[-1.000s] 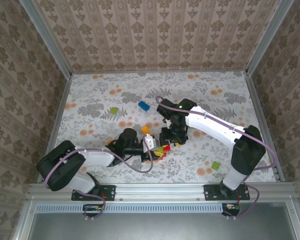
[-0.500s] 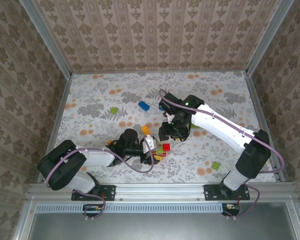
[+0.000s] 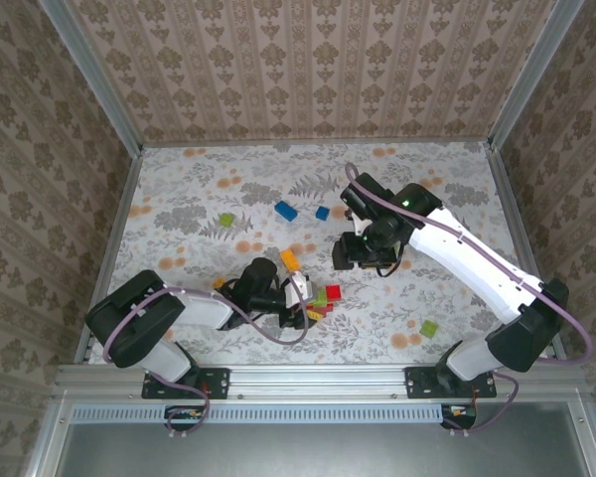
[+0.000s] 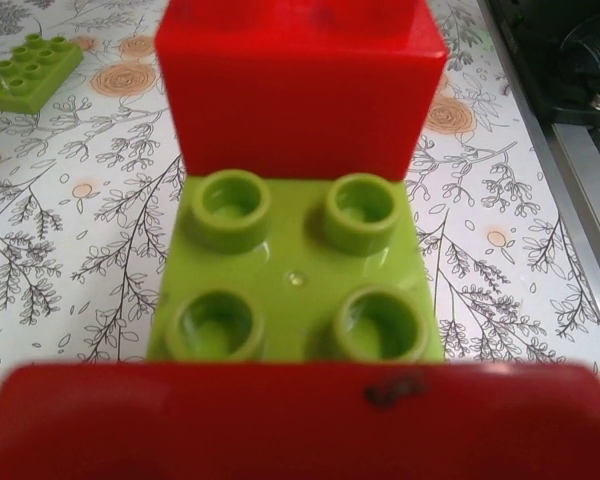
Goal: Assemble a carrot with lego
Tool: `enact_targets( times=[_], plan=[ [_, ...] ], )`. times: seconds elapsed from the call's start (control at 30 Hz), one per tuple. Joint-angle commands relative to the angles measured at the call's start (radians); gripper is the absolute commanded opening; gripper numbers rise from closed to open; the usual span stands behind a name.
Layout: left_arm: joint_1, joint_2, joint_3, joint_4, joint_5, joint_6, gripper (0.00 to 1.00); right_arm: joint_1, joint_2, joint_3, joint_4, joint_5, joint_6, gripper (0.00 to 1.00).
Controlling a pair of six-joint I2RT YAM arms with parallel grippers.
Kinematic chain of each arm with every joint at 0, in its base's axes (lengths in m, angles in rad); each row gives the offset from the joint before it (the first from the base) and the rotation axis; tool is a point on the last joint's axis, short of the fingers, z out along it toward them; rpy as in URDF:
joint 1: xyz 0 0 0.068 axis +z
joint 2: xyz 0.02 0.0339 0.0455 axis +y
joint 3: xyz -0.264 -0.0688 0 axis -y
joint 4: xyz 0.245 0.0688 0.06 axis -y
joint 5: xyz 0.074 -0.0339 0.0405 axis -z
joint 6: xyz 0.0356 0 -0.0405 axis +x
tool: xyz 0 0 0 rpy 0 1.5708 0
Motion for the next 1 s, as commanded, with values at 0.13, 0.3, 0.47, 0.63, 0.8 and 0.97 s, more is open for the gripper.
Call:
enact_targets(
  times=[0.13, 0.3, 0.47, 0.63, 0.8, 0.97],
  plan=[
    [0.008, -0.024, 0.008, 0.03, 0.04, 0.005, 0.49, -0.015, -0.032, -0.037, -0.019, 0.012, -0.008, 0.57],
    [0.01, -0.035, 0.003, 0.034, 0.041, 0.0, 0.47, -0.02, -0.033, -0.06, 0.002, 0.0, -0.011, 0.57],
    [0.014, -0.121, -0.02, 0.018, 0.03, -0.005, 0.45, -0.022, -0.035, -0.097, 0.027, -0.012, -0.015, 0.57],
    [0.02, -0.214, -0.037, -0.013, 0.02, -0.01, 0.43, -0.025, -0.045, -0.132, 0.052, -0.025, -0.016, 0.57],
    [0.021, -0.211, -0.039, -0.019, 0.032, -0.02, 0.47, -0.027, -0.067, -0.149, 0.056, -0.029, -0.016, 0.57],
    [0.02, -0.168, -0.029, -0.007, 0.042, -0.026, 0.63, -0.03, -0.075, -0.167, 0.056, -0.027, -0.015, 0.57]
  ],
)
